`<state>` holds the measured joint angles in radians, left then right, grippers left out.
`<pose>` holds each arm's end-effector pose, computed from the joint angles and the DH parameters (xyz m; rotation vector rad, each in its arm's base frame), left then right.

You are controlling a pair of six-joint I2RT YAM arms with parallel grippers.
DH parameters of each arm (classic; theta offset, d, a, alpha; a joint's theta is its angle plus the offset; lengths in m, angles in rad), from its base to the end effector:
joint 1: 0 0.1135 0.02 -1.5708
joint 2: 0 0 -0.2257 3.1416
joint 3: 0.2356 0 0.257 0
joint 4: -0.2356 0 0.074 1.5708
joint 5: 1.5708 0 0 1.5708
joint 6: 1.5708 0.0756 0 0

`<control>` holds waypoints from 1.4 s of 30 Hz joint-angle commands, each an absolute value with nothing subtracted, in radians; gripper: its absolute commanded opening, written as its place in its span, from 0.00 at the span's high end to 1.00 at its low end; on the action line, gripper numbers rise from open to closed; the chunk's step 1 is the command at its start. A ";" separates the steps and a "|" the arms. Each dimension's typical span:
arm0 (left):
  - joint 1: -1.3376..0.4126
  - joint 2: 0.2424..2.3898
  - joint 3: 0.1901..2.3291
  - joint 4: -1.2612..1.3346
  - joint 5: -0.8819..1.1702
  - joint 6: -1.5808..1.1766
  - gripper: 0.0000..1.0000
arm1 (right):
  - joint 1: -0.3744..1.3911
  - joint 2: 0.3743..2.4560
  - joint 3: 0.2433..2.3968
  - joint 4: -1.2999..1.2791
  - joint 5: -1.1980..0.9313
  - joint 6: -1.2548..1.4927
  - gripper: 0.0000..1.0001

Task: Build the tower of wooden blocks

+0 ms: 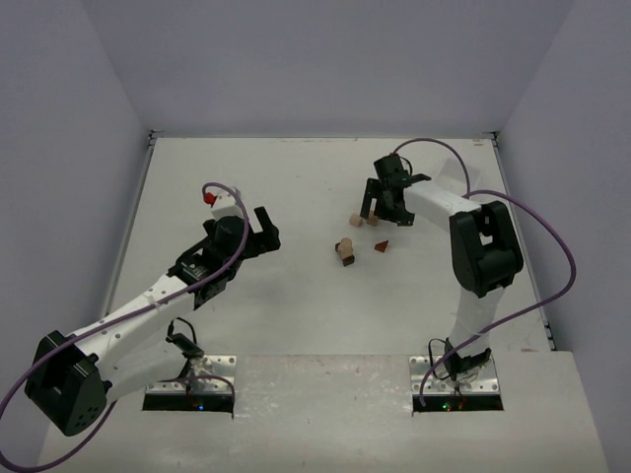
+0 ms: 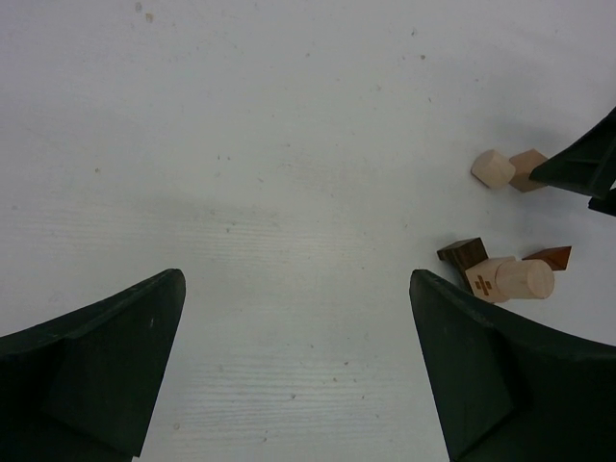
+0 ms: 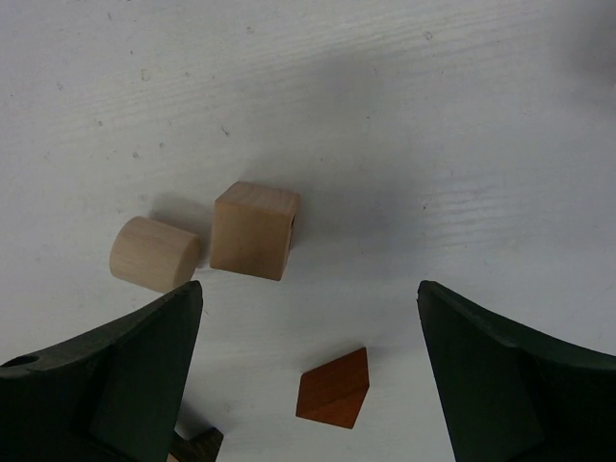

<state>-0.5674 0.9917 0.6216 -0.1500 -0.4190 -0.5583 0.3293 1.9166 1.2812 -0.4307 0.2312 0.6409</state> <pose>0.2487 -0.1220 0.1968 -0.2418 2.0380 -0.2638 0.3885 0.1144 0.0966 0.4785 2.5468 0.0453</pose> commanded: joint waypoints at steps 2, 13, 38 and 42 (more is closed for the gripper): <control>-0.555 0.966 0.618 -0.094 -0.411 -0.563 0.00 | 0.339 1.945 1.309 -0.358 0.233 0.678 0.10; -0.557 0.943 0.601 -0.068 -0.387 -0.548 0.00 | 0.337 1.863 1.260 -0.250 0.057 -0.112 0.10; -0.555 0.976 0.615 -0.064 -0.390 -0.537 0.00 | 0.333 2.026 1.413 -0.442 -0.166 -0.654 0.33; -0.557 0.982 0.615 -0.061 -0.387 -0.537 0.00 | 0.330 2.031 1.420 -0.439 -0.170 -0.613 0.53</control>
<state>-0.5674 0.9793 0.6041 -0.1112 -0.3885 -0.5495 0.3363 2.0323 1.3765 -0.4511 -0.1612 -0.6396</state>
